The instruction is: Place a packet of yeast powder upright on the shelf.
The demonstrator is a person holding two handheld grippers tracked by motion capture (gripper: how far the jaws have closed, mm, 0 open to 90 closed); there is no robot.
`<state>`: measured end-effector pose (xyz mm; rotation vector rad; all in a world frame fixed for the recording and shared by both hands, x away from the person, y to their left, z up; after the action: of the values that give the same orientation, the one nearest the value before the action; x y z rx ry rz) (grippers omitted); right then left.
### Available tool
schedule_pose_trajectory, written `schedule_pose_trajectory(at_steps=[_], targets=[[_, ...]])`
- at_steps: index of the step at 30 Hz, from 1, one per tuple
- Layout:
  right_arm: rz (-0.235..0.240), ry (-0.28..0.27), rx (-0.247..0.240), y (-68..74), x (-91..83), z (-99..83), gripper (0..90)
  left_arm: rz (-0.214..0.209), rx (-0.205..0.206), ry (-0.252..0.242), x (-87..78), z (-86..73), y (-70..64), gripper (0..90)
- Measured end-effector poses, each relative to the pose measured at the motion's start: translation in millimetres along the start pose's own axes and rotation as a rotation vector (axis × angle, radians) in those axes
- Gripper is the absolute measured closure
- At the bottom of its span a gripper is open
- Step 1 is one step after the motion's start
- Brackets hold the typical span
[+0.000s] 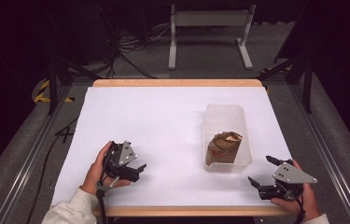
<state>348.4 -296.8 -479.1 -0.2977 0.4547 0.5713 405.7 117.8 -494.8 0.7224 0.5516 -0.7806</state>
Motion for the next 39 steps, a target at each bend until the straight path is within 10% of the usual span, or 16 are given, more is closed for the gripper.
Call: schedule_pose_trajectory(at_steps=[21,39], targets=[[-0.003,0.001,-0.002,0.3,0.4,0.6,7.2,0.070,-0.146,-0.027,-28.9,-59.2,15.6,8.7],[-0.002,0.001,-0.002,0.6,0.6,1.0,7.2,0.135,-0.413,-0.240,-64.4,-99.6,37.1,8.8]])
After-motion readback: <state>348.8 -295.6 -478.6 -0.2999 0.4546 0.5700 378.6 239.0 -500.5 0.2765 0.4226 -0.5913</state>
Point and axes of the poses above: each handheld gripper's, and its own axes: x roughly forward along the jaws, z roughly out of its top, y roughly to its left, the point moved 10 cm from there along x, roughly forward along the jaws, and after that the axes turned 8 degrees about x, right-handed, at the moved point
